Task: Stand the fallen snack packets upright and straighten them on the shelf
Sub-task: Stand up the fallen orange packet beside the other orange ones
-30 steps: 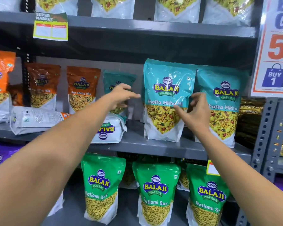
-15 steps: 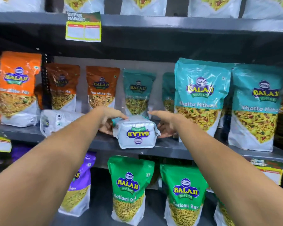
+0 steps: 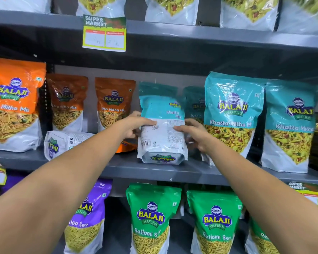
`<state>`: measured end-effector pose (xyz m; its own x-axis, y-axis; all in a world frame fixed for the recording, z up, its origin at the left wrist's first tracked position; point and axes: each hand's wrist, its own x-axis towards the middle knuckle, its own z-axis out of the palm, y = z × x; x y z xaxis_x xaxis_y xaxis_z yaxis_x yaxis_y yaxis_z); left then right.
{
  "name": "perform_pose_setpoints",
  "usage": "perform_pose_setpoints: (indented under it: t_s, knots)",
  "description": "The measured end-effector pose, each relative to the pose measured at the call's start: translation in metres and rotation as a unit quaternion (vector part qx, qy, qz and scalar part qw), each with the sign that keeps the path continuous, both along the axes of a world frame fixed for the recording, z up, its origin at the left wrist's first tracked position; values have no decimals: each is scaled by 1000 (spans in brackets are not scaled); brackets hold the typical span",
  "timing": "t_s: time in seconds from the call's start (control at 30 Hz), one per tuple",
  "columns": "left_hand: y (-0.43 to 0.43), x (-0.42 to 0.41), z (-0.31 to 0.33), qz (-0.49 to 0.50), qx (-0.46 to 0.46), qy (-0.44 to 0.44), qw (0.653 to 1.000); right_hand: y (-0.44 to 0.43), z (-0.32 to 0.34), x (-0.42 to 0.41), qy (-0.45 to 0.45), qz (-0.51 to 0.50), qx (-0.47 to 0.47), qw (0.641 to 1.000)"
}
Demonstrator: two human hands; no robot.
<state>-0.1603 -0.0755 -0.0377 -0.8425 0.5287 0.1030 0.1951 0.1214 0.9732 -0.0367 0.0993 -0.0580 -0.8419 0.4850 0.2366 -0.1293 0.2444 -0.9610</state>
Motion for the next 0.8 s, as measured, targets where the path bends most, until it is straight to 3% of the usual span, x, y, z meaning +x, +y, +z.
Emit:
perform_pose_setpoints:
  t_s: [0.17, 0.37, 0.47, 0.53, 0.6, 0.7, 0.8]
  knots:
    - [2, 0, -11, -5, 74, 128, 989, 8, -11, 0, 118, -20, 108, 987]
    - [7, -2, -23, -16, 106, 191, 976, 9, -32, -5, 175, -23, 91, 980]
    - [6, 2, -25, 123, 57, 297, 945, 12, -33, -5, 153, -19, 76, 985]
    - [7, 5, -32, 246, -2, 340, 908, 8, -35, -6, 133, -1, -3, 991]
    - [15, 5, -43, 221, -15, 291, 931, 3, -36, -8, 114, 6, -63, 992]
    - [14, 9, -49, 75, 67, 136, 986, -2, -41, -14, 158, -30, -35, 986]
    - [4, 13, -55, -77, 79, 81, 991, -1, -49, -18, 206, -13, -32, 978]
